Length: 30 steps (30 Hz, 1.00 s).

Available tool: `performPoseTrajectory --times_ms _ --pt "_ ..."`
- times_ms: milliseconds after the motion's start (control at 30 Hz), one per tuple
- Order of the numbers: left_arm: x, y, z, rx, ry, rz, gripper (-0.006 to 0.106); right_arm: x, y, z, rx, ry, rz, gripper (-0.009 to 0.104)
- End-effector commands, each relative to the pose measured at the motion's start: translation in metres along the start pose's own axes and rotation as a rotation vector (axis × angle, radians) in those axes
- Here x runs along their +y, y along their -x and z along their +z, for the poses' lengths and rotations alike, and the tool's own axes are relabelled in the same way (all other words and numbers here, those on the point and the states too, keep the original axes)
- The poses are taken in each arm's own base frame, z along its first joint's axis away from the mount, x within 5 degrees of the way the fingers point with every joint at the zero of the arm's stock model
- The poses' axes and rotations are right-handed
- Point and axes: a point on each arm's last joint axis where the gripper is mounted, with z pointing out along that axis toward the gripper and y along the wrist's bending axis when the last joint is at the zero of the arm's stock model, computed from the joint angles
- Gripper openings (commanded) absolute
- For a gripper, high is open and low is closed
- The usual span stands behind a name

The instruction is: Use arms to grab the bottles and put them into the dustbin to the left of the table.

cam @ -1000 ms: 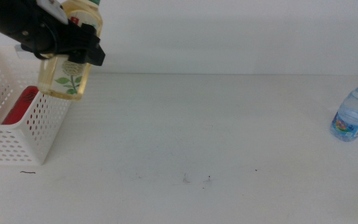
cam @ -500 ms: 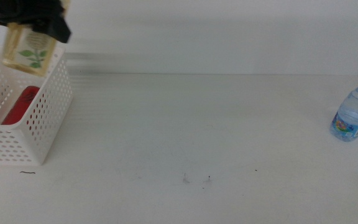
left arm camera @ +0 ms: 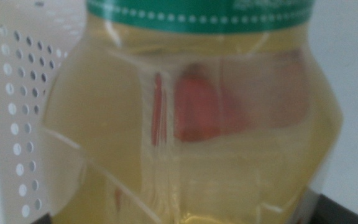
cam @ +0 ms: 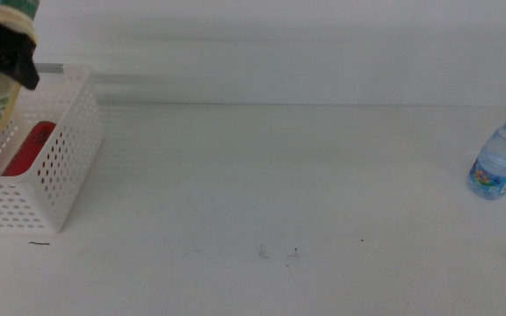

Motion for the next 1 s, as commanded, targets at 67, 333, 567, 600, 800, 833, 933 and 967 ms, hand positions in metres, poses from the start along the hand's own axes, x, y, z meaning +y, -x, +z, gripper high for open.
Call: performPoseTrajectory --times_ms 67,333,567,600,800,833,933,967 --pt "0.012 0.003 0.004 -0.028 0.019 -0.012 0.019 -0.001 0.0 0.0 -0.01 -0.012 -0.012 0.085" --pt "0.021 0.003 0.036 0.029 0.017 0.0 0.019 -0.001 0.0 0.0 -0.01 -0.012 -0.012 0.085" --pt "0.026 0.001 0.064 0.085 -0.003 -0.004 0.019 -0.001 0.0 0.0 -0.01 -0.012 -0.012 0.085" --pt "0.026 0.001 0.067 0.09 -0.005 -0.005 0.019 -0.001 0.0 0.0 -0.01 -0.012 -0.012 0.085" --pt "0.029 -0.001 0.079 0.12 0.001 -0.001 0.019 -0.001 0.0 0.0 -0.01 -0.012 -0.012 0.085" --pt "0.029 -0.001 0.081 0.125 0.001 -0.001 0.019 -0.001 0.0 0.0 -0.01 -0.012 -0.012 0.085" --pt "0.03 -0.002 0.085 0.135 0.003 0.001 0.02 -0.001 0.0 0.0 -0.01 -0.012 -0.012 0.085" --pt "0.03 -0.002 0.086 0.137 0.002 0.0 0.022 -0.001 0.0 0.0 -0.01 -0.012 -0.012 0.085"
